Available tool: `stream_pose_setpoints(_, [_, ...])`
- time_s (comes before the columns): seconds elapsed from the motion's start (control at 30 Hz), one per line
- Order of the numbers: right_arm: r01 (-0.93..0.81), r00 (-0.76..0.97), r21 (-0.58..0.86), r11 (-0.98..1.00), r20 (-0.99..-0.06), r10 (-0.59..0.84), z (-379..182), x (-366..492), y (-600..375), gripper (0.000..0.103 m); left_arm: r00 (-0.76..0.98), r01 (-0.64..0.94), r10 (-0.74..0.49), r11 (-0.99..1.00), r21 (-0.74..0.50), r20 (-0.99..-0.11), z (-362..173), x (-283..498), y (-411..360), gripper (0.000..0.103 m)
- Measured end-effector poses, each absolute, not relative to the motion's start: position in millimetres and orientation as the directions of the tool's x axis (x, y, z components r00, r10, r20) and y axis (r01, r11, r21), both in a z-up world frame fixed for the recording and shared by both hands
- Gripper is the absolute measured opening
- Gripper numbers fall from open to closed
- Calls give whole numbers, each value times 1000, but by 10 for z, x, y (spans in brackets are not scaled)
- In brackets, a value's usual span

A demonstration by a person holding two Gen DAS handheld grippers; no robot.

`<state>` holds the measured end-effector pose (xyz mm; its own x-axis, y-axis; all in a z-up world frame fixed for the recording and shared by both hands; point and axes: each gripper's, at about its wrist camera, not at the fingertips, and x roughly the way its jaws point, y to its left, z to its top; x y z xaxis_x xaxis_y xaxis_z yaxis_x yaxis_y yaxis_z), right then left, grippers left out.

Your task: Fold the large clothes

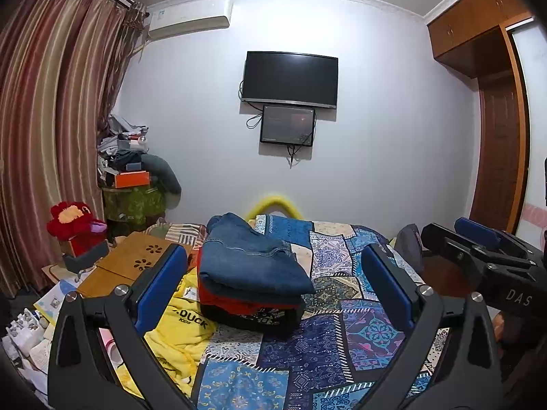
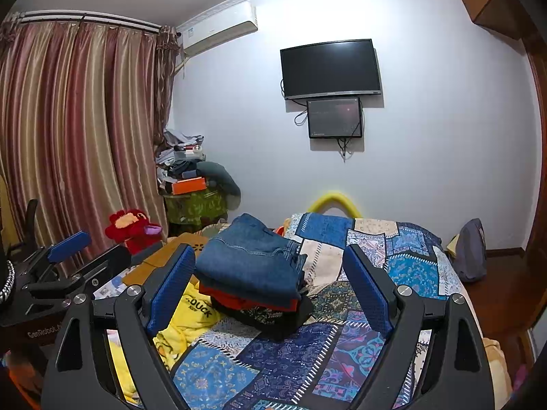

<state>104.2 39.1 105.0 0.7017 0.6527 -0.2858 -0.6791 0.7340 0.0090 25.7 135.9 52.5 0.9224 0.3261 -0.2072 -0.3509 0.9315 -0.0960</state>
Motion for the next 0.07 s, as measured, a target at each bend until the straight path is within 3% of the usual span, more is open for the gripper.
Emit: stream_pose_setpoints(0.07, [-679,702,8,735,-287,652,1045,1046,393,86,921,-354,329,930,-95,-208,521,256,1361,102])
